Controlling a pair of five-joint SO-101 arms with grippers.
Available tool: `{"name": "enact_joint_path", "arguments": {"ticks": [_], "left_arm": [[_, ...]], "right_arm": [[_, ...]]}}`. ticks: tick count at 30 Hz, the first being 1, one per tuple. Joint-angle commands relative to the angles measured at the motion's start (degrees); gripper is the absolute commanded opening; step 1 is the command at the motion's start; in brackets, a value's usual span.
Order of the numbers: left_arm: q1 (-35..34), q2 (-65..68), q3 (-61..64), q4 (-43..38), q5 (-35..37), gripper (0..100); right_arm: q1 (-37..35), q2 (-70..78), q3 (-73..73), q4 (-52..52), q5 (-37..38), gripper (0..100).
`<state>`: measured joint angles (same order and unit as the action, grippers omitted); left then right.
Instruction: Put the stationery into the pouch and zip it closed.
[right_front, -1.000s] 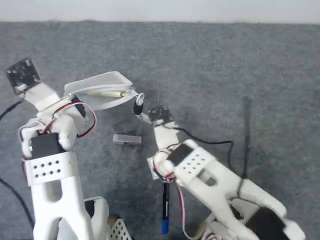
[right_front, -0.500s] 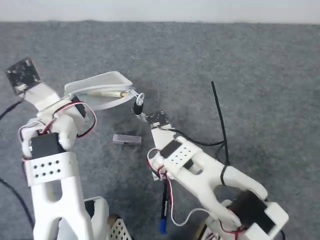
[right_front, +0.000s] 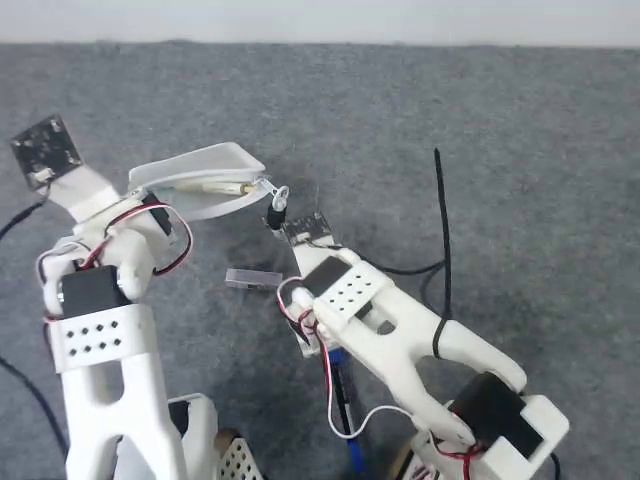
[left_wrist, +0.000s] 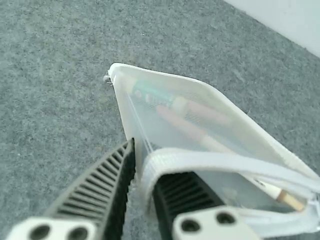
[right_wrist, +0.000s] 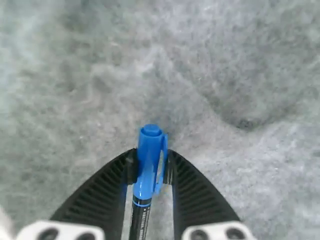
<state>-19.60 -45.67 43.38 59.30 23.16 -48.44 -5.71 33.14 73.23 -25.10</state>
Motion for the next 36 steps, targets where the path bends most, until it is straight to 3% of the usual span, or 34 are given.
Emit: {"name": "enact_joint_path", "arguments": {"ticks": [1,12,19,36], "left_arm": [[-0.3,0.0,-0.2,-1.9,-0.4,1],[-0.3,0.0,-0.2,-1.9,-0.4,1],[-0.3,0.0,-0.2,-1.9,-0.4,1],[-0.3,0.0,-0.1,-1.9,-0.4,1]], "right_arm": [[-0.6,-0.7,-7.5,6.5,-0.3,0.7],[-0.7,-0.8,-19.3,20.8,-0.2,0.7],[-0.7,-2.2,-23.7,27.6,6.4,0.7],[-0.8,-21.9,-21.8,27.5,6.5,0.7]]}}
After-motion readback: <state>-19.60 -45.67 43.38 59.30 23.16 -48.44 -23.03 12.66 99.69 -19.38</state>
